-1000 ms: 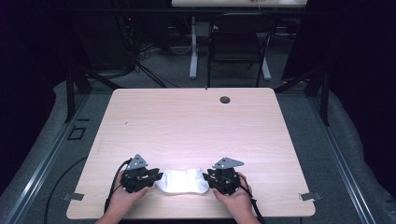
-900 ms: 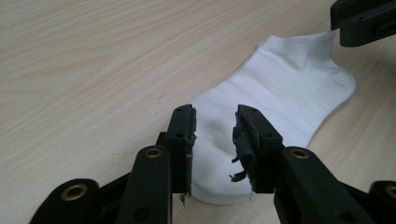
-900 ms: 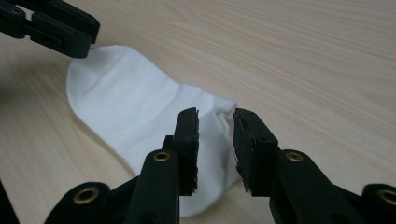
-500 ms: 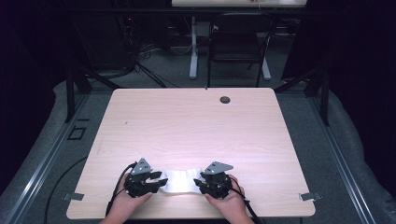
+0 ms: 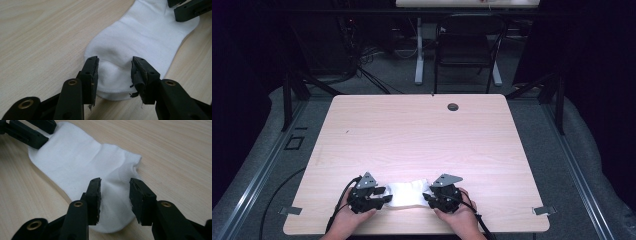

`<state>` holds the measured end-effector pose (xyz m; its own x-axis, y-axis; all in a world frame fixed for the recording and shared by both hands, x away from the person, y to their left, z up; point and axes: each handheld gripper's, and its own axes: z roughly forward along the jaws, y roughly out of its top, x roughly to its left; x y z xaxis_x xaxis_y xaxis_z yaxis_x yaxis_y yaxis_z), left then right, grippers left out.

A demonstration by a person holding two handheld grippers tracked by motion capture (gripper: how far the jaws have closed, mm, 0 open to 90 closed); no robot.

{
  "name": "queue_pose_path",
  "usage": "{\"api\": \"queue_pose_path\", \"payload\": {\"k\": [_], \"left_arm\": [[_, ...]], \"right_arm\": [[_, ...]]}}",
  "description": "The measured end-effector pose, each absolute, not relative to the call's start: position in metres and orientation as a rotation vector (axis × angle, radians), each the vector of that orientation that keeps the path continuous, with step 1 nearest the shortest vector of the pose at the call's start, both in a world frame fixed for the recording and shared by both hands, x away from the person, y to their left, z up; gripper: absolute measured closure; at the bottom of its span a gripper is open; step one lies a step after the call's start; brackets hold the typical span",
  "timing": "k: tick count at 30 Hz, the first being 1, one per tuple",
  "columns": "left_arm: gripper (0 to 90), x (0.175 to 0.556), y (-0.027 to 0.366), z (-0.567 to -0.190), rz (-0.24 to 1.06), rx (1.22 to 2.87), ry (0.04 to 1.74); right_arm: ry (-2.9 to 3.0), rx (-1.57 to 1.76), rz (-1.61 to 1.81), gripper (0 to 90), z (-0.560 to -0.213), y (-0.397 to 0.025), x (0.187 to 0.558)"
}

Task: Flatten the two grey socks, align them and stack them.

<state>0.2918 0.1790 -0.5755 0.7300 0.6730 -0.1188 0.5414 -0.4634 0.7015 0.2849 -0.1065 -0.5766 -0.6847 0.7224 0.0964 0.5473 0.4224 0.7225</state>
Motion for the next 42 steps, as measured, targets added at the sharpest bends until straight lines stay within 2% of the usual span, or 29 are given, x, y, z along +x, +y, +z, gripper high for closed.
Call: {"api": "queue_pose_path", "payload": {"k": [14, 42], "left_arm": [[57.4, 0.303, 0.178, -0.579, 0.232, 2.142, 0.933], [56.8, 0.327, 0.177, -0.581, 0.224, 2.080, 0.987]], "right_arm": [[2.422, 1.146, 1.131, 65.4, -0.580, -0.110, 0.295], [2.392, 1.214, 1.150, 61.5, -0.580, -0.109, 0.321]]}}
